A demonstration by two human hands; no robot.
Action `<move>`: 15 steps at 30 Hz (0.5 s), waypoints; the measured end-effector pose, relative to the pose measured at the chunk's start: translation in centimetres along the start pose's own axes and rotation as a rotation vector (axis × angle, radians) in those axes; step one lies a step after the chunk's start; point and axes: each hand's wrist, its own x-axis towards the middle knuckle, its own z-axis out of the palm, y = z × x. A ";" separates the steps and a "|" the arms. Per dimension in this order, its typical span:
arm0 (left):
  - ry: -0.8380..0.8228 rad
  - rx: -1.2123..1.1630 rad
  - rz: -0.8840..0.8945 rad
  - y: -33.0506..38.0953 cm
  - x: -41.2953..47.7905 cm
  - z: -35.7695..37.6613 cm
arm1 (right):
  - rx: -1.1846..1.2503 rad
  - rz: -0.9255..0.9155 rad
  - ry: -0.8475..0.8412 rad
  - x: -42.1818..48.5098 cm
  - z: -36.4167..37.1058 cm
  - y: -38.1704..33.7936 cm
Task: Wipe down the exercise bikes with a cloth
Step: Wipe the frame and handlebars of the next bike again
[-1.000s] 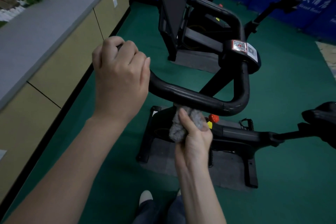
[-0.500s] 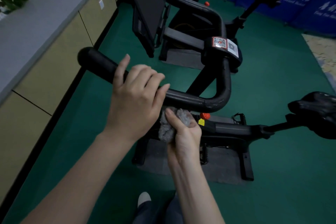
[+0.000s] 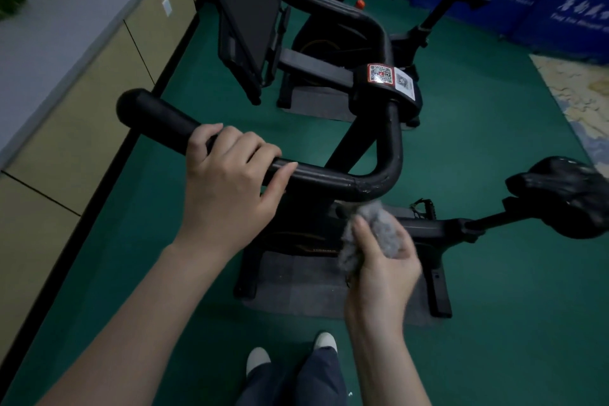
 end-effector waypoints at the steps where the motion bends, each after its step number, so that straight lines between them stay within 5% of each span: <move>1: 0.005 -0.001 -0.003 0.1 0.0 0.0 | -0.007 -0.089 0.062 0.2 -0.3 -0.4; 5: 0.009 0.008 -0.003 0.2 0.0 0.1 | -0.176 -0.476 0.015 1.4 0.7 -1.8; 15: 0.046 0.002 -0.008 0.3 0.0 0.5 | -0.611 -1.042 -0.233 0.1 2.4 0.6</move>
